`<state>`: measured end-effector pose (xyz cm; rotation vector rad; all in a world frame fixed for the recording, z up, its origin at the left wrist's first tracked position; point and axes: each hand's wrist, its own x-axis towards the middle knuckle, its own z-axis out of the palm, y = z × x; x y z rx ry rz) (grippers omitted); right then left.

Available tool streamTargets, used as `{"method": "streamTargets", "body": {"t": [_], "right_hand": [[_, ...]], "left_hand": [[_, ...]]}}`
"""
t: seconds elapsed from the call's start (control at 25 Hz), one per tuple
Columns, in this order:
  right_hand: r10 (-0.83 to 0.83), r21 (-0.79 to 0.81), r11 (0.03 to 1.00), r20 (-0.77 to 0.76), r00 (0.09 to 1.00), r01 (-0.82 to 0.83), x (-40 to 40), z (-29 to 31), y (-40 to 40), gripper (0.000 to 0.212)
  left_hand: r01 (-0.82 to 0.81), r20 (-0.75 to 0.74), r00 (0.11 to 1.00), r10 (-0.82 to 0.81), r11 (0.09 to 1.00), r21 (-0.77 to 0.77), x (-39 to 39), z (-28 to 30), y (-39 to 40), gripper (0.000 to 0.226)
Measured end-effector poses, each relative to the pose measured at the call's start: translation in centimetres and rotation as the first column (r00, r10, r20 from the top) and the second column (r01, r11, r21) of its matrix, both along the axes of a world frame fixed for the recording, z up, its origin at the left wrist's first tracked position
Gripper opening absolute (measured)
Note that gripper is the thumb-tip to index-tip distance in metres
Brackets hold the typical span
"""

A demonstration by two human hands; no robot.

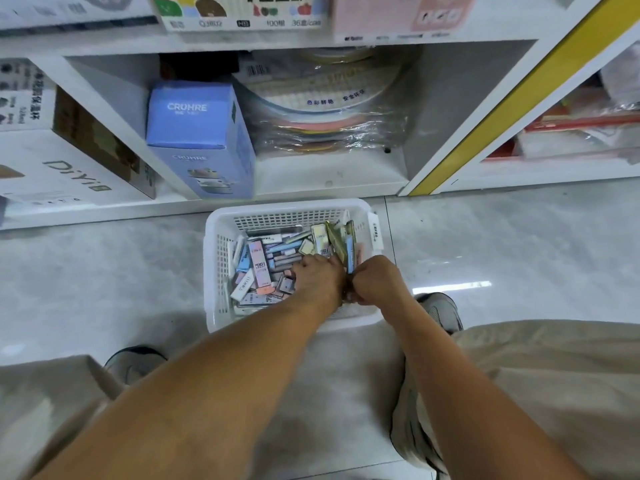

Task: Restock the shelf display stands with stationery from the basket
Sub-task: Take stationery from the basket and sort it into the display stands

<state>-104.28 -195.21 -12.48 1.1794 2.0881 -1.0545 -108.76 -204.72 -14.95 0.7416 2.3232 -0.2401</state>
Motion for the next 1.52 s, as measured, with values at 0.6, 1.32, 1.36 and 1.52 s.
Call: {"method": "streamTargets", "body": {"t": [0.6, 1.32, 1.36, 1.52], "right_hand": [[-0.415, -0.214, 0.906, -0.271, 0.869, 0.366, 0.9, 1.9, 1.0, 0.031], [-0.126, -0.379, 0.925, -0.343, 0.931, -0.014, 0.8, 11.5, -1.8, 0.029], [-0.167, -0.431, 0.902, -0.357, 0.919, -0.004, 0.7, 12.2, -1.9, 0.025], [-0.336, -0.589, 0.806, -0.364, 0.869, 0.064, 0.1, 15.8, -2.2, 0.025]], "left_hand": [[0.126, 0.199, 0.968, -0.155, 0.980, 0.151, -3.4, 2.0, -3.1, 0.024], [-0.739, 0.716, 0.634, 0.292, 0.501, 0.450, -4.7, 13.2, -7.0, 0.033], [-0.765, 0.743, 0.606, 0.285, 0.467, 0.444, -4.6, 13.9, -7.0, 0.036], [-0.846, 0.840, 0.488, 0.239, 0.365, 0.388, -4.5, 17.9, -7.3, 0.035]]}}
